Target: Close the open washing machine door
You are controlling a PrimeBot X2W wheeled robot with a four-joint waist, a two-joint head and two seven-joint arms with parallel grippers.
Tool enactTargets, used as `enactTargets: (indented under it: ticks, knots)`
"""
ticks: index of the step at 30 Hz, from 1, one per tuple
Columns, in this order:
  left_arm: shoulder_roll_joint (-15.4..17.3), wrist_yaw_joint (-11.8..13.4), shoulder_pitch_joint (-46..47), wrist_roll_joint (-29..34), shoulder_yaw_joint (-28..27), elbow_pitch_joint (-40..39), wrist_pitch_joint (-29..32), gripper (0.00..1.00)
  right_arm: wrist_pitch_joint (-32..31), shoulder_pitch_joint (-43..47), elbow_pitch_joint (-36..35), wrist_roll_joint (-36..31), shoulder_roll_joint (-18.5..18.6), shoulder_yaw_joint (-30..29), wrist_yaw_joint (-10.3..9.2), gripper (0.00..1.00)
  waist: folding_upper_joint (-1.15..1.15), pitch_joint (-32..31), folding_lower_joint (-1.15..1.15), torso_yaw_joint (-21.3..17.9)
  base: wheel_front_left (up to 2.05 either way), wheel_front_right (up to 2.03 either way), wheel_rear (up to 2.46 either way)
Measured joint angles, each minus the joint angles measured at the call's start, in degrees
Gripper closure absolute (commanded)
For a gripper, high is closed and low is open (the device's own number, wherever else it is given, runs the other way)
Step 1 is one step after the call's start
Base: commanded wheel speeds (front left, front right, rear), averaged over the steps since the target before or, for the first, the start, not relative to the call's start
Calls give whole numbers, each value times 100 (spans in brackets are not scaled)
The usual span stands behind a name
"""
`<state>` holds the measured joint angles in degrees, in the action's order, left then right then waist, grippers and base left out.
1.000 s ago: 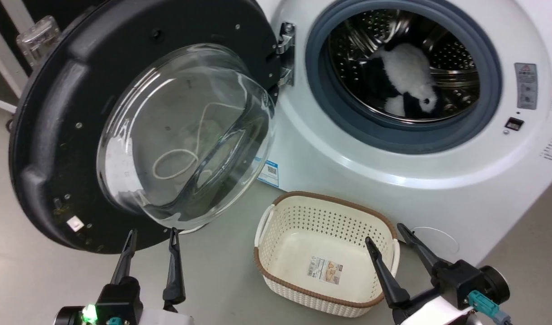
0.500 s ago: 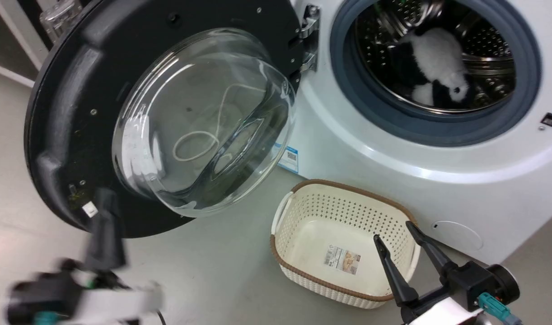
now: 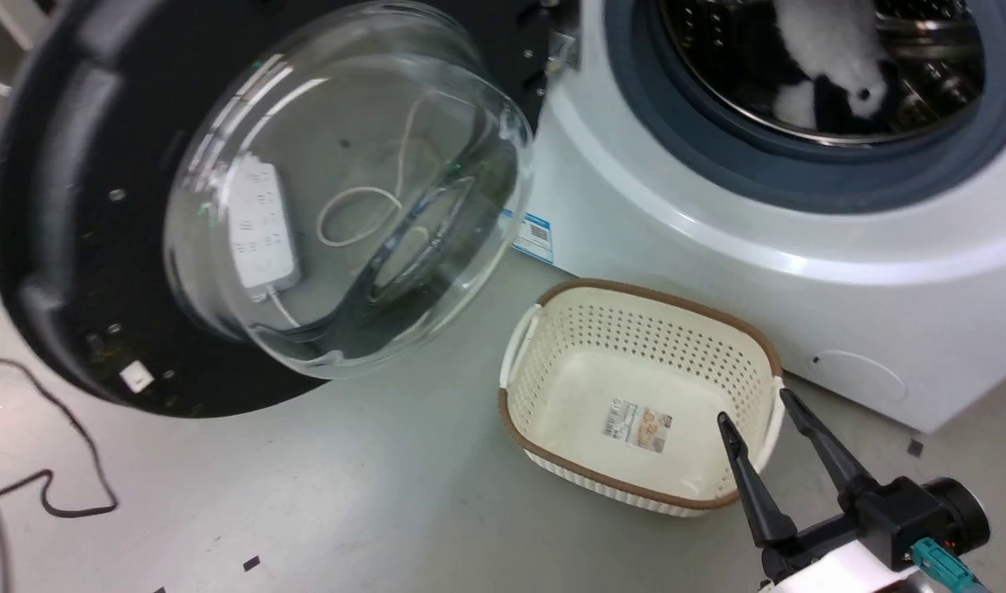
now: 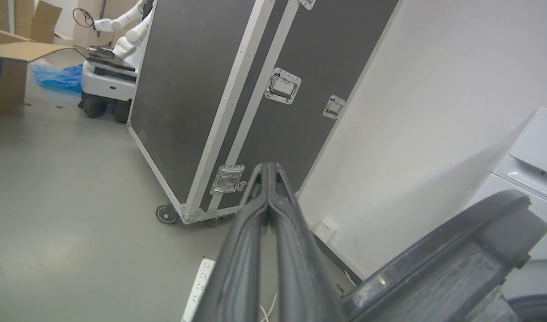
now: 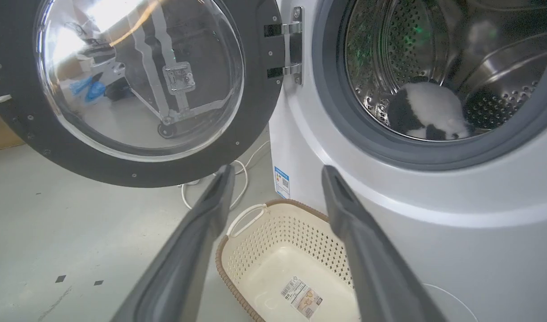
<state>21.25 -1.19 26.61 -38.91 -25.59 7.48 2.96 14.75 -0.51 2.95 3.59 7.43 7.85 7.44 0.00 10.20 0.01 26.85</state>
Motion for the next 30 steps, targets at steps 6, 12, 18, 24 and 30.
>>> enactTargets:
  ticks: [6, 12, 18, 24, 30]
  knots:
    - [91, 58, 515, -1016, -426, 1141, 832, 100, 0, -29, 11, 57, 100, -9, 0, 0, 0, 119, 0, -232, 0, 0, 0]
    - [56, 160, 705, -2185, -955, 1775, 1859, 100, 0, -121, 26, 98, 114, -1, -1, 0, 0, 118, -1, -425, 0, 0, 0]
    - [-193, -55, 270, -2989, -1089, 1539, 3017, 100, 0, -115, 133, 104, 45, -38, 0, 0, 0, -104, -1, -509, 0, 0, 0]
    - [-499, -143, -238, -3372, -1039, 993, 3640, 100, 0, -105, 229, 104, -90, -82, 0, 0, 0, -359, -1, -529, 0, 0, 0]
    - [-1308, -210, -1229, -3602, -480, 42, 4479, 100, 0, -63, 287, 102, -235, -202, 0, 0, 0, -728, -2, -608, 0, 0, 0]
